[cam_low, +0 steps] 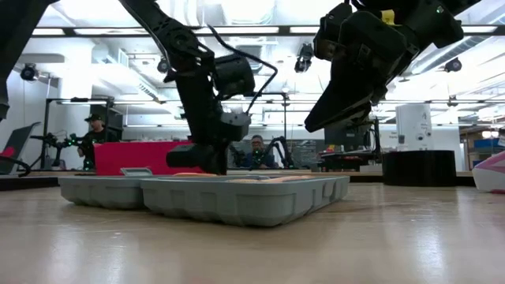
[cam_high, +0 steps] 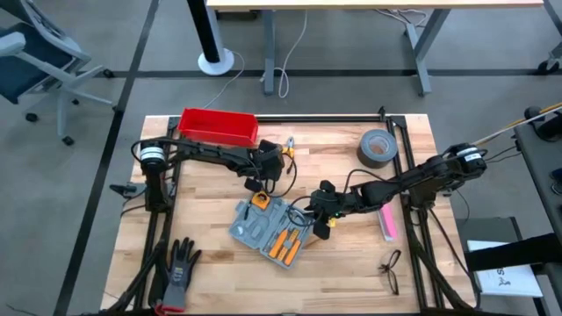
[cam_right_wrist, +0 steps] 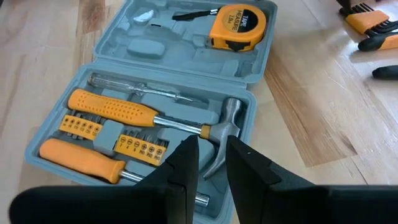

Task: Prefit tool cases
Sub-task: Remove the tape measure from the gray toolbox

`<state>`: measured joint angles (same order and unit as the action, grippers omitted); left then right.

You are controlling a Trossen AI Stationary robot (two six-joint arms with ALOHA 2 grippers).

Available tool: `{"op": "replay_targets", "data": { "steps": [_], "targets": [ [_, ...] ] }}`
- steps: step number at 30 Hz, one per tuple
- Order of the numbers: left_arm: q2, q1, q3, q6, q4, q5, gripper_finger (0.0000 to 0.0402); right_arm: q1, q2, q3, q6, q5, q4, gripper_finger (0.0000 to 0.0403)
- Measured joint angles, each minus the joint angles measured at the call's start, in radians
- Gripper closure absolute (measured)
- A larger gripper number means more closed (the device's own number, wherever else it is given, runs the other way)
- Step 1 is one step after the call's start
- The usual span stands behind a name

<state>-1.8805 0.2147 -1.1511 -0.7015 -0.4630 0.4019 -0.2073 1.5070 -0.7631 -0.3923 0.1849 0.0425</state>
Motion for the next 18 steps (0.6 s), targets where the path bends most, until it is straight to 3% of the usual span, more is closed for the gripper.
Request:
{"op": "replay_targets", "data": {
  "steps": [4, 15, 18],
  "targets": [
    [0.035, -0.005, -0.019, 0.073, -0.099, -0.065, 0.0285, 0.0, 0.0, 0.0, 0.001, 0.0, 0.0, 0.035],
    [0.083, -0.057, -0.098, 0.225, -0.334, -0.416, 0.0286, -0.043, 0.0, 0.0, -0.007, -0.001, -0.001, 0.0331],
    [0.083, -0.101, -0.092, 0.235, -0.345, -0.437, 0.0283, -0.051, 0.001, 0.0, -0.01, -0.001, 0.0, 0.033]
  ]
}}
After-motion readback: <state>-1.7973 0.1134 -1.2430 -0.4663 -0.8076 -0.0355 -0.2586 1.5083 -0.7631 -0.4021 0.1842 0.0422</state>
